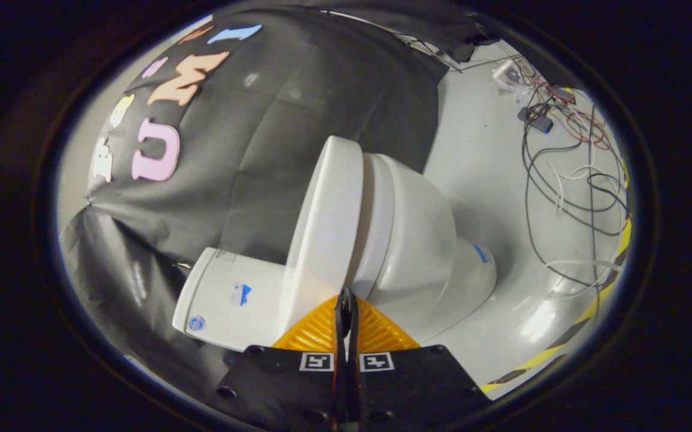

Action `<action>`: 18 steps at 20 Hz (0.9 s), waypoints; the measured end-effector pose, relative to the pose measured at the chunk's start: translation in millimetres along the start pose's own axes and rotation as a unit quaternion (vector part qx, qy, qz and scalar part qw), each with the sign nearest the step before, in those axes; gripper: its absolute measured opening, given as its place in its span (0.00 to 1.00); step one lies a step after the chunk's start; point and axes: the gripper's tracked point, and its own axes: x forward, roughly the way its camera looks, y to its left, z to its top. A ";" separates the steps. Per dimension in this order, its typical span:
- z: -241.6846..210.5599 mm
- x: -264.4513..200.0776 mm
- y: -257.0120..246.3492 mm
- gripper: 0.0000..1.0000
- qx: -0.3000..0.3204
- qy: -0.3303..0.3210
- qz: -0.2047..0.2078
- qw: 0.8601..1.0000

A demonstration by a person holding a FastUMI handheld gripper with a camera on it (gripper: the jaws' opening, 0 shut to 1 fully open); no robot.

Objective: Open the toilet lid.

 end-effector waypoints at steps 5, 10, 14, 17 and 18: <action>1.5 -7.1 15.8 0.01 0.015 0.005 -0.041 0.999; 15.4 -12.3 54.2 0.01 -0.019 -0.025 -0.045 0.999; 15.5 -18.4 64.9 0.01 -0.042 -0.043 -0.083 0.995; 17.1 -19.3 84.6 0.01 -0.053 -0.046 -0.085 0.994; 17.3 -19.8 90.7 0.01 -0.064 -0.045 -0.088 0.993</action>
